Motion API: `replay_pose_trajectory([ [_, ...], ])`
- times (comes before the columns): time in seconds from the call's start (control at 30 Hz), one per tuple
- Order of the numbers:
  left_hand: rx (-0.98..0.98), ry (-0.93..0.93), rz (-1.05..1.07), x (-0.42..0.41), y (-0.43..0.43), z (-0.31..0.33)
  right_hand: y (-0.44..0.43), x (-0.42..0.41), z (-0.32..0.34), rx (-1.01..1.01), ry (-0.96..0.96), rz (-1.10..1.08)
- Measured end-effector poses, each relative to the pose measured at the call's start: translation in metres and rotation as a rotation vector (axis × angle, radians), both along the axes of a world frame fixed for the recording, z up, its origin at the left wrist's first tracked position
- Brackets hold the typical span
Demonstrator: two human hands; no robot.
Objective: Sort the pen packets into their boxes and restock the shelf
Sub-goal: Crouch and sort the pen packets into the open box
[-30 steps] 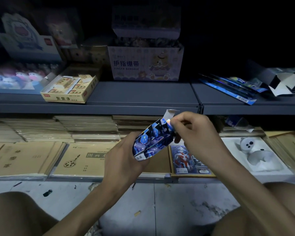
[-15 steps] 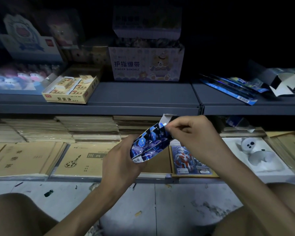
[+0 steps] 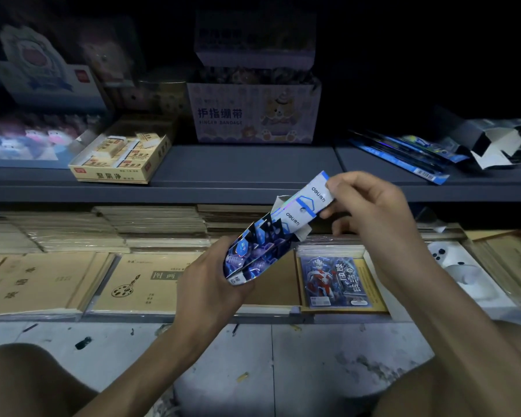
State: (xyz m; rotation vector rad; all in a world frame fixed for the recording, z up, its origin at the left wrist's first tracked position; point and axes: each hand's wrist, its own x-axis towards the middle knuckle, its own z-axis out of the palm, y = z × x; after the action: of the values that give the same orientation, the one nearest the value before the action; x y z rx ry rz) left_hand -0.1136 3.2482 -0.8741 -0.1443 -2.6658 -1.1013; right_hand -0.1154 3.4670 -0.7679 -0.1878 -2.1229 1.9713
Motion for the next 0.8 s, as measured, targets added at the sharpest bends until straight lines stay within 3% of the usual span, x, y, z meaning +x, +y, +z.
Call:
replay_pose_trajectory([
  [0.2,0.003,0.007,0.001,0.0,0.0,-0.001,-0.004,0.001,0.0,-0.092,-0.037,0.077],
  [0.3,-0.003,0.007,0.002,-0.001,-0.001,-0.001,-0.005,0.003,-0.004,-0.002,-0.035,0.132],
  [0.47,-0.01,-0.018,0.037,-0.002,-0.003,0.001,0.011,-0.001,0.006,-0.252,0.062,0.031],
  [0.6,-0.024,-0.007,0.063,-0.004,-0.008,0.001,0.027,-0.003,0.017,-0.4,0.088,0.076],
  [0.8,0.062,0.001,0.087,-0.008,-0.013,0.002,0.033,-0.006,0.005,-0.203,0.128,0.061],
])
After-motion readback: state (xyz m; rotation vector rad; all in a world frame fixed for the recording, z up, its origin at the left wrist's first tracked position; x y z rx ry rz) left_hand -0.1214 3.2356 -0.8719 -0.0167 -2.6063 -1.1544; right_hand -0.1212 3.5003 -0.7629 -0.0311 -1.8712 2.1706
